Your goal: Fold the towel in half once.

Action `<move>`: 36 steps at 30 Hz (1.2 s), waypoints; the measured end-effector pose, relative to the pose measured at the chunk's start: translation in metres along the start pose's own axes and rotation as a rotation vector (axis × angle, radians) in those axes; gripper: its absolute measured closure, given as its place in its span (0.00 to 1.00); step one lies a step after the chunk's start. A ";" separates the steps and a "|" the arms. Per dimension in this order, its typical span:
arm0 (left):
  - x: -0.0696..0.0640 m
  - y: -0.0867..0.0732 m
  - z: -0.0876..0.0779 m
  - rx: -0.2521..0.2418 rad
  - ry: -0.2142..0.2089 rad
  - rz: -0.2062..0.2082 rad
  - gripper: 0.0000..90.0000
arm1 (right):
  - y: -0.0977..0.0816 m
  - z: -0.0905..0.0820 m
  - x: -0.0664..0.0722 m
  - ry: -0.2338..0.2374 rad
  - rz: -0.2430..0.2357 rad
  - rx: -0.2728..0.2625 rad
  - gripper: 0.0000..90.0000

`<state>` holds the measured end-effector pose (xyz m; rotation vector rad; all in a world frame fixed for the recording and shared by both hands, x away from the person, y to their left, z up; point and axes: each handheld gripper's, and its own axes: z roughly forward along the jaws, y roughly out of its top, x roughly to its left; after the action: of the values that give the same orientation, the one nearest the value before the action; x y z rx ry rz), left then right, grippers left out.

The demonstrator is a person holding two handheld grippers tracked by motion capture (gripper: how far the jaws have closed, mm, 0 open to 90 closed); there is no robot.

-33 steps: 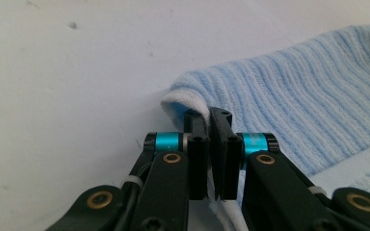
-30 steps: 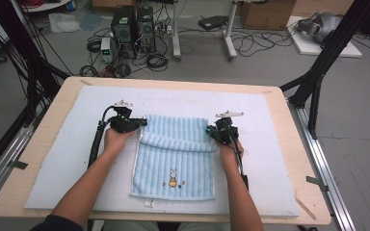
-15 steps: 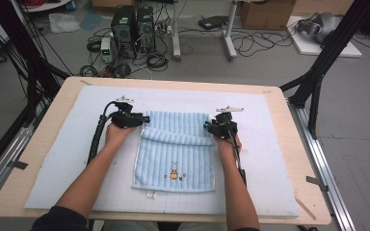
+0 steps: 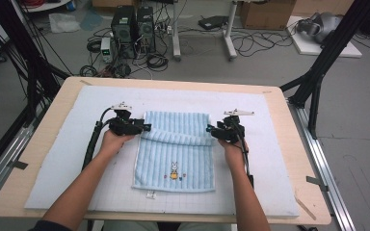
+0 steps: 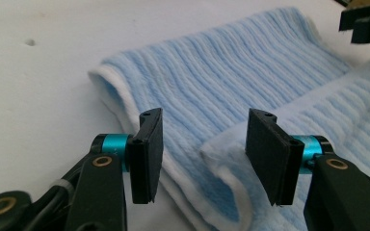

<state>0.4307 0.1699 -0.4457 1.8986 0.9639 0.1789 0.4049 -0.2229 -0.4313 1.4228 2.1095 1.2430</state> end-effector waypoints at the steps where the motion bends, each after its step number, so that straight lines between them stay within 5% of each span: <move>1: -0.002 0.000 0.001 0.010 -0.002 0.008 0.54 | -0.001 -0.003 0.000 0.007 0.001 0.005 0.50; 6: -0.012 0.001 0.002 0.046 0.001 0.061 0.75 | -0.004 -0.015 0.002 0.025 -0.009 0.002 0.47; 14: -0.012 0.000 0.001 0.070 -0.006 0.078 0.94 | -0.009 -0.019 -0.003 0.024 0.006 0.010 0.47; 27: -0.018 -0.002 -0.018 -0.044 -0.049 0.041 0.96 | -0.012 -0.025 -0.004 0.036 0.025 -0.013 0.45; 36: -0.024 0.000 -0.025 -0.068 -0.055 0.049 0.96 | -0.022 -0.026 0.003 0.100 0.003 -0.010 0.45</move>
<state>0.4016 0.1709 -0.4264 1.8558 0.8645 0.1848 0.3735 -0.2357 -0.4331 1.3876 2.1627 1.3508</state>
